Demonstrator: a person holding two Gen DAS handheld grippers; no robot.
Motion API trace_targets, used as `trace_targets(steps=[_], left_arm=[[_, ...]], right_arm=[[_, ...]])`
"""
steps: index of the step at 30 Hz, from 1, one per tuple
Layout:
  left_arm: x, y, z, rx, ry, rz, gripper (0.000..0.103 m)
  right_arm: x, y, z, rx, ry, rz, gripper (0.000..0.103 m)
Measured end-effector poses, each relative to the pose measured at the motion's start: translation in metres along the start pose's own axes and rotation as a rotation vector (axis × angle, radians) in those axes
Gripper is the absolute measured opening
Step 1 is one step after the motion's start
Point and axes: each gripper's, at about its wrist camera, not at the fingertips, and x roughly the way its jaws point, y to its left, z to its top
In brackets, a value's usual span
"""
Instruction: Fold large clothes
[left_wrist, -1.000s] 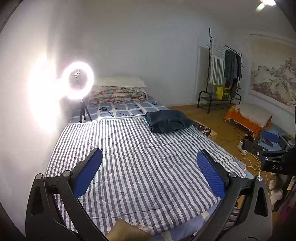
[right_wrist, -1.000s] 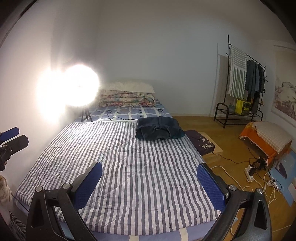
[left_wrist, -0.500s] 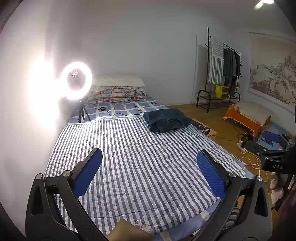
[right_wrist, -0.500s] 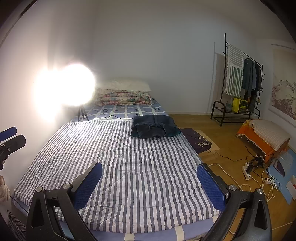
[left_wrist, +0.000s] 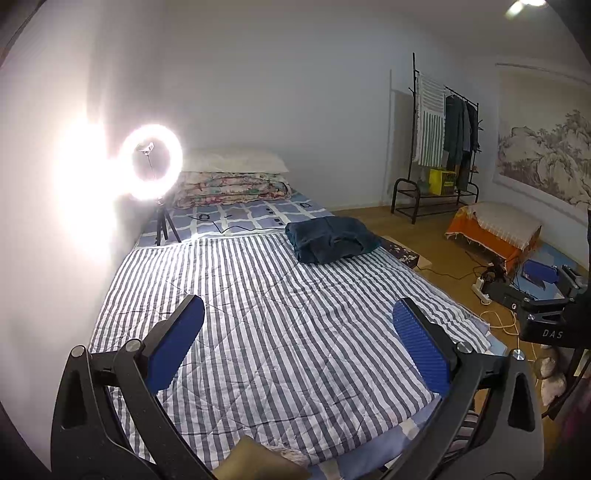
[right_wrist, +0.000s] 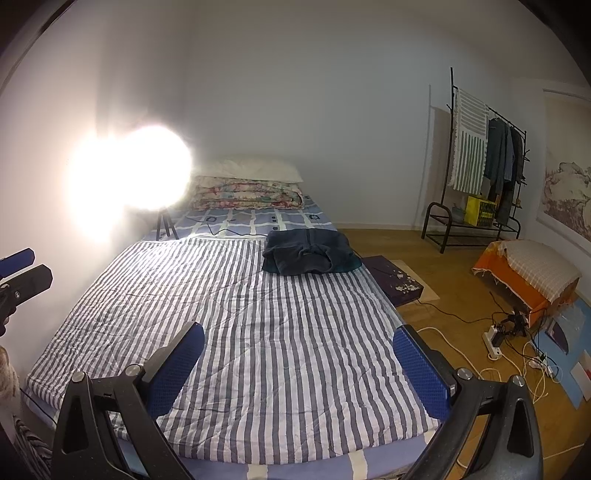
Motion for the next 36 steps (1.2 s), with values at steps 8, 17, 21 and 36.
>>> trace_targets(steps=[8, 17, 21, 36], left_arm=[[0.0002, 0.0002, -0.0001, 0.001, -0.002, -0.003, 0.103], [0.001, 0.0012, -0.0038, 0.006, -0.004, -0.008, 0.103], [0.0014, 0.0007, -0.0039, 0.008, -0.003, -0.006, 0.103], [0.0043, 0.0093, -0.0032, 0.026, -0.012, -0.001, 0.103]], right_arm=[[0.001, 0.0024, -0.0016, 0.0, 0.004, -0.001, 0.103], [-0.0003, 0.0059, -0.0031, -0.017, 0.0, -0.008, 0.103], [-0.0005, 0.007, -0.0039, -0.019, 0.0, -0.004, 0.103], [-0.0011, 0.0079, -0.0058, -0.012, 0.005, -0.005, 0.103]])
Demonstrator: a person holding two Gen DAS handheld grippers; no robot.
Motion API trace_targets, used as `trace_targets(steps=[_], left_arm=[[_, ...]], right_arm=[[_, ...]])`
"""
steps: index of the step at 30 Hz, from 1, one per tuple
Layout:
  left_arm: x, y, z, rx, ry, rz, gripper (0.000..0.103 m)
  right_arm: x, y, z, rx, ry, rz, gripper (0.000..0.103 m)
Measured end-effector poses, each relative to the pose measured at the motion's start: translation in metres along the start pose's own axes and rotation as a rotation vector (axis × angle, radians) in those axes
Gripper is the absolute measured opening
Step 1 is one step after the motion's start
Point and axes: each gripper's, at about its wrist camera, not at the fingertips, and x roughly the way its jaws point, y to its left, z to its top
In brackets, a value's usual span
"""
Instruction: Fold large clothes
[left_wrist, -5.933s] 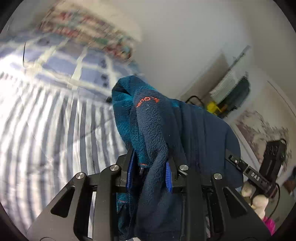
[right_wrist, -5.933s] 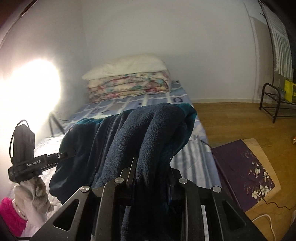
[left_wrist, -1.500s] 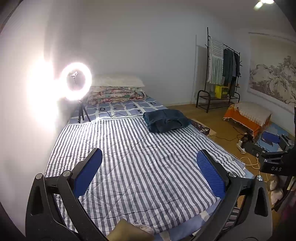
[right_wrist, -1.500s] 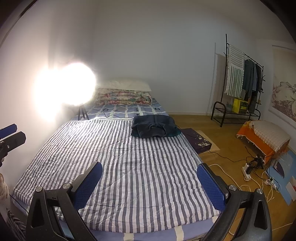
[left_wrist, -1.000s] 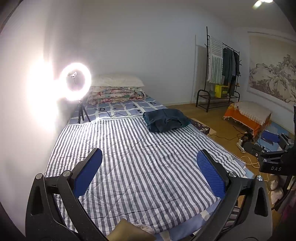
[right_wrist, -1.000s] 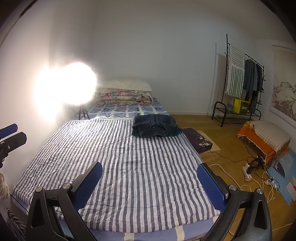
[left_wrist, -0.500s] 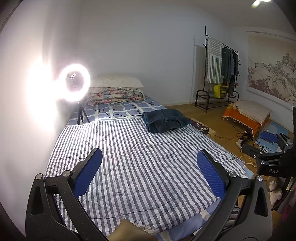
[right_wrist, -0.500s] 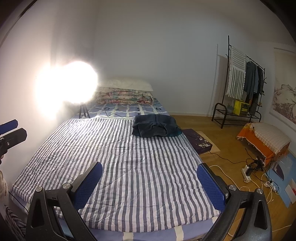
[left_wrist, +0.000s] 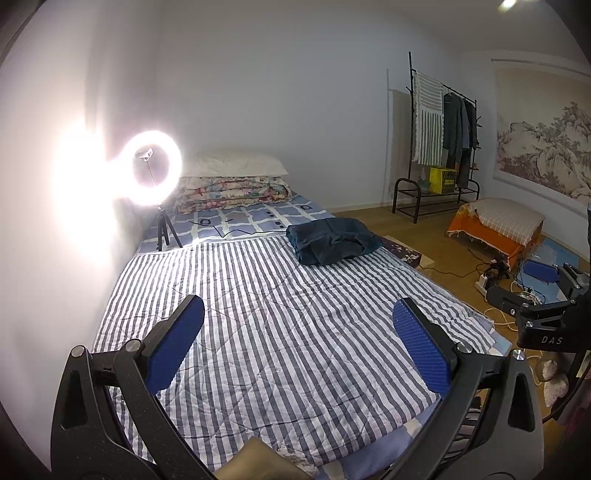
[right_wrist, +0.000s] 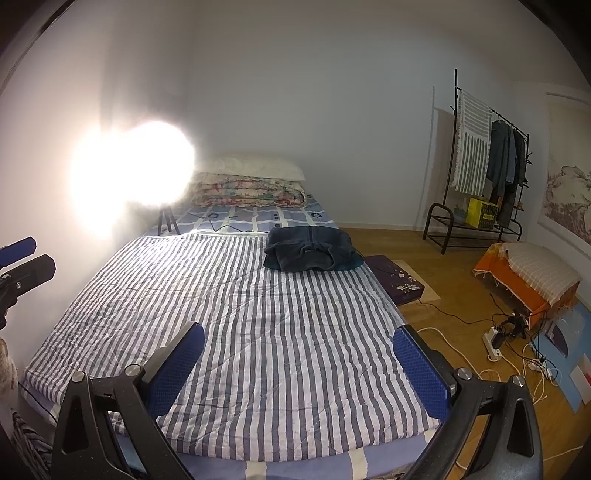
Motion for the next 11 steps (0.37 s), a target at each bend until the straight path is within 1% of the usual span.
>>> trace_targets(steps=[11], left_arm=[[0.0027, 0.0031, -0.002, 0.019, -0.021, 0.011, 0.103]], right_arm=[[0.002, 0.0042, -0.0041, 0.007, 0.01, 0.004, 0.103]])
